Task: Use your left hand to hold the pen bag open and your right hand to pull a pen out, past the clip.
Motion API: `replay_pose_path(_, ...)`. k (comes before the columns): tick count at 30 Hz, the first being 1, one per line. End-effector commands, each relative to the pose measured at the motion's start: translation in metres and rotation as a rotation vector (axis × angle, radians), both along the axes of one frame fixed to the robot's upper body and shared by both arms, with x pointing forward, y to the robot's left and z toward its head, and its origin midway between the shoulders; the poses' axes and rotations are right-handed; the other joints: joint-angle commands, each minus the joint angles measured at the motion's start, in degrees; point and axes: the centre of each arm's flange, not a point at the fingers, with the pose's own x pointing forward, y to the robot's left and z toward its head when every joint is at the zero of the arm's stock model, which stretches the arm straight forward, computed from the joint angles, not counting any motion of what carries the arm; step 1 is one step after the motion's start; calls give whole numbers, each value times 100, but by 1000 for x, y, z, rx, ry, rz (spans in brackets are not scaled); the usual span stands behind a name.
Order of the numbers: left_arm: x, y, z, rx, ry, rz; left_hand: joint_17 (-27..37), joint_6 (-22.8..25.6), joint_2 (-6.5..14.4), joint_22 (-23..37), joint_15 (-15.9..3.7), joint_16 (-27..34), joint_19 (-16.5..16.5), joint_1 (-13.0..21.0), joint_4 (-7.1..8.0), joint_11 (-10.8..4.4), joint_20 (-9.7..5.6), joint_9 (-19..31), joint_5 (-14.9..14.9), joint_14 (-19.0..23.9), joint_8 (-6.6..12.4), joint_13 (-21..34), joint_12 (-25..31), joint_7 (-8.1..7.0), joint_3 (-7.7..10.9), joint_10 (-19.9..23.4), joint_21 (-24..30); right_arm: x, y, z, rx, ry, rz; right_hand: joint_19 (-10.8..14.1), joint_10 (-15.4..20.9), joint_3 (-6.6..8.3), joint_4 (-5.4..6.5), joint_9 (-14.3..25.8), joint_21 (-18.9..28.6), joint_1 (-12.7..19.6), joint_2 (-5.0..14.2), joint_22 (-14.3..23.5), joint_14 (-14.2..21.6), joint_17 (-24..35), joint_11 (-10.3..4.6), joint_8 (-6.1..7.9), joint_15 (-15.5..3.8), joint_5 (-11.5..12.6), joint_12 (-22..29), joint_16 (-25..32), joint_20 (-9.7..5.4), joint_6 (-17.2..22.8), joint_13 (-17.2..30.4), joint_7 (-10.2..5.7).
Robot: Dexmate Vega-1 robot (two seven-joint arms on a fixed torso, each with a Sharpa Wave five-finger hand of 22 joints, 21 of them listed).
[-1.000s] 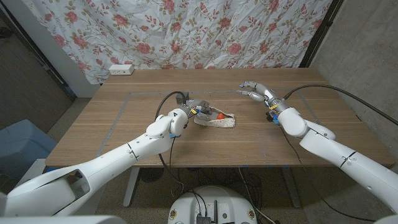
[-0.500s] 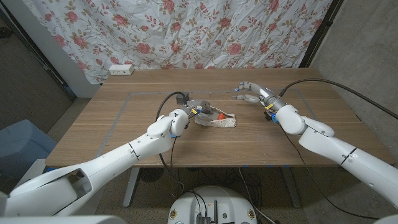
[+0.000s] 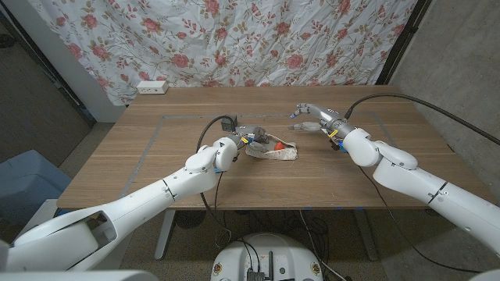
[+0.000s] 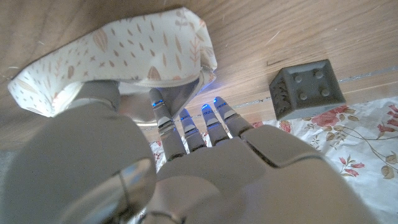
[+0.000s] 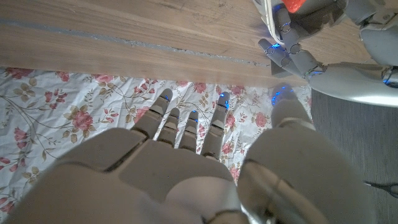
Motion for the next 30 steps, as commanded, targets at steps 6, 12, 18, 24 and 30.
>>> replay_pose_path(6,-1,-4,-4,-12,-1,-10,12,-30,21,22,-107,35,-29,-76,-4,31,5,18,-14,-6,42,22,39,30,-23,-3,15,-4,19,1,-172,-10,-21,82,6,125,-3,55,21,350,-25,10,22,-7,-70,105,-38,6,30,52,-9,76,16,-64)
replay_pose_path(12,-1,-7,-4,-9,-5,-14,12,-41,31,21,-109,35,-40,-90,-7,34,-4,17,-14,-10,43,22,41,34,-30,-5,14,-6,24,0,-215,-11,-36,97,8,131,17,74,22,456,-69,10,29,-5,-81,176,-38,-15,31,58,-9,183,17,-148)
replay_pose_path(18,0,-8,-3,-5,-7,-15,12,-43,42,21,-94,36,-50,-102,-11,29,-2,17,-14,-12,48,22,45,41,-36,-1,15,-8,29,-2,-249,-12,-40,113,11,107,60,97,22,502,-121,11,39,7,-88,292,-40,-49,33,72,-12,381,18,-209)
replay_pose_path(24,1,-9,-3,-8,-8,-18,12,-47,51,21,-86,37,-55,-110,-14,46,6,17,-14,-11,50,22,48,47,-40,4,16,-6,34,-3,-281,-8,-45,127,12,87,80,109,24,505,-149,12,45,15,-86,328,-43,-64,34,81,-20,425,19,-210)
replay_pose_path(30,2,-10,-3,-6,-9,-19,12,-48,60,20,-90,40,-58,-117,-18,44,7,16,-15,-4,53,22,49,44,-44,5,18,-3,39,-6,-309,-4,-53,138,13,66,100,123,25,503,-175,12,48,25,-87,381,-54,-71,35,89,-21,504,20,-218)
